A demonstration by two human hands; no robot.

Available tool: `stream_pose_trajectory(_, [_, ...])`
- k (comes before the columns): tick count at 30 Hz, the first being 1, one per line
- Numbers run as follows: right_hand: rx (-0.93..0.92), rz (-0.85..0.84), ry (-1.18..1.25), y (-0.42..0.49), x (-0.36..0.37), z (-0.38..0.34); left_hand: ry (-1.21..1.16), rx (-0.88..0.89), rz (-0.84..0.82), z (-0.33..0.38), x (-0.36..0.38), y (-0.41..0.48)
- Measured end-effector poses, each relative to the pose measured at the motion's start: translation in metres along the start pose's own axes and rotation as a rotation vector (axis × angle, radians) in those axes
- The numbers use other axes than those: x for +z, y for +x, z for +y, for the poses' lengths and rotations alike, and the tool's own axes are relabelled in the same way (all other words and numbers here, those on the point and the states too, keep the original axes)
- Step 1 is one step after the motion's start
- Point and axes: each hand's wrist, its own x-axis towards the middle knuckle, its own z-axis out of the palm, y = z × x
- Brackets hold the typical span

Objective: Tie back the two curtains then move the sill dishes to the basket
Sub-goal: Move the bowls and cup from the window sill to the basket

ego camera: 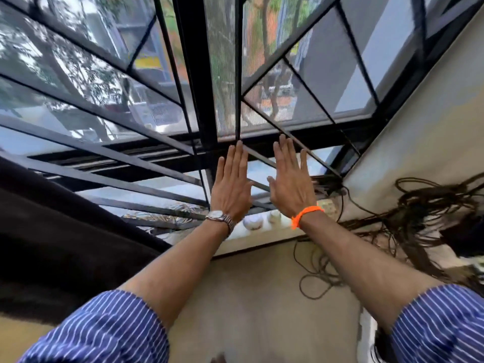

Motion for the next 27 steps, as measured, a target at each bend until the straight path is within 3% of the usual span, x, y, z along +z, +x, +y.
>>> stream_pose_trajectory(7, [-0.042, -0.202, 0.015, -0.037, 0.082, 0.006, -0.030, -0.014, -0.113, -0.011, 0.085, -0.049])
stream_pose_trajectory(14, [-0.053, -0.311, 0.047, -0.056, 0.181, 0.012, 0.082, -0.005, -0.220, -0.018, 0.181, -0.066])
stream_pose_trajectory(27, [-0.086, -0.479, 0.111, -0.093, 0.357, 0.004, 0.069, 0.035, -0.431, -0.027, 0.348, -0.110])
